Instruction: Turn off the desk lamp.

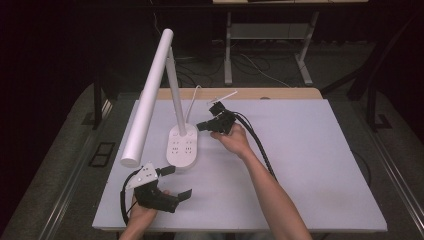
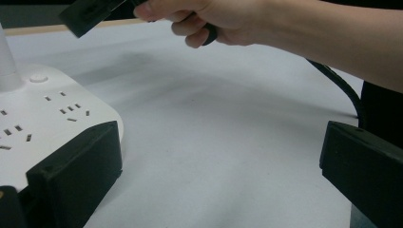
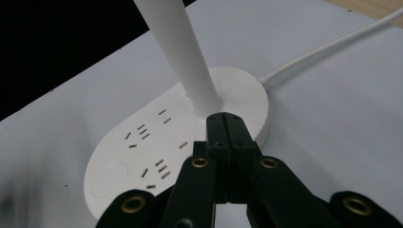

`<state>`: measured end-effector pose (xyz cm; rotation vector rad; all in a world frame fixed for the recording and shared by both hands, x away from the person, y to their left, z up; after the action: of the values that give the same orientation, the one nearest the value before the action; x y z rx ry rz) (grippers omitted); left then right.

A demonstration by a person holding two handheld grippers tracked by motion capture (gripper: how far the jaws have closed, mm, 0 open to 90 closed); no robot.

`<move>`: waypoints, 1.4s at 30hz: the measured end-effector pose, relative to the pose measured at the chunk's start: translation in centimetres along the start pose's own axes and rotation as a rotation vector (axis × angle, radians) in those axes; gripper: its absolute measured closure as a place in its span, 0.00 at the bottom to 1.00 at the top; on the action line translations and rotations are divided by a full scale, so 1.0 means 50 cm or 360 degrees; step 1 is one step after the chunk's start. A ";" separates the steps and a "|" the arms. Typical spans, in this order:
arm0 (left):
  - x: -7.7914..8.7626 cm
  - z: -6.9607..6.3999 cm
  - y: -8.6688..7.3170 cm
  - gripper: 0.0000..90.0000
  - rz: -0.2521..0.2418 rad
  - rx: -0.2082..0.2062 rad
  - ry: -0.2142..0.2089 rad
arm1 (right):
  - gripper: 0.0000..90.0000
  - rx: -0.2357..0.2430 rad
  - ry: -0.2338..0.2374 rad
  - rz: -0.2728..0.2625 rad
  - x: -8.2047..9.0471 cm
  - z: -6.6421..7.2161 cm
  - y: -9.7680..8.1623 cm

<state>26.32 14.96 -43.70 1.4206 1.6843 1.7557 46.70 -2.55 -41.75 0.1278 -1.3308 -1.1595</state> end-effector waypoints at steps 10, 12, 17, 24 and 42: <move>-0.002 -0.001 0.000 0.00 0.0003 -0.0006 -0.0001 | 1.00 0.0009 -0.0029 -0.0027 0.062 -0.004 -0.013; -0.002 -0.001 0.000 0.00 0.0003 -0.0002 0.0002 | 1.00 -0.0001 -0.0030 -0.0047 0.076 -0.003 -0.018; -0.002 -0.001 -0.001 0.00 0.0007 -0.0007 0.0003 | 0.99 -0.0015 -0.0027 -0.0078 0.109 0.000 -0.030; -0.003 -0.001 0.000 0.00 0.0004 -0.0002 0.0007 | 0.72 -0.0035 -0.0043 -0.0139 0.162 0.007 -0.056; -0.007 -0.003 -0.001 0.00 0.0011 -0.0004 0.0005 | 0.01 -0.0096 -0.0138 -0.0179 0.275 0.022 -0.164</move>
<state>26.36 14.60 -43.86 1.4250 1.6804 1.7636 38.47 -15.67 -37.47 0.1107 -1.3773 -1.3118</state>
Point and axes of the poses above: each handheld gripper's, and its own axes: x roughly backward along the jaws, y roughly out of its top, z roughly to its left, the point moved 4 cm from there along -x, roughly forward along the jaws, and after that the axes turned 6 degrees about z, right-handed, at the moved point
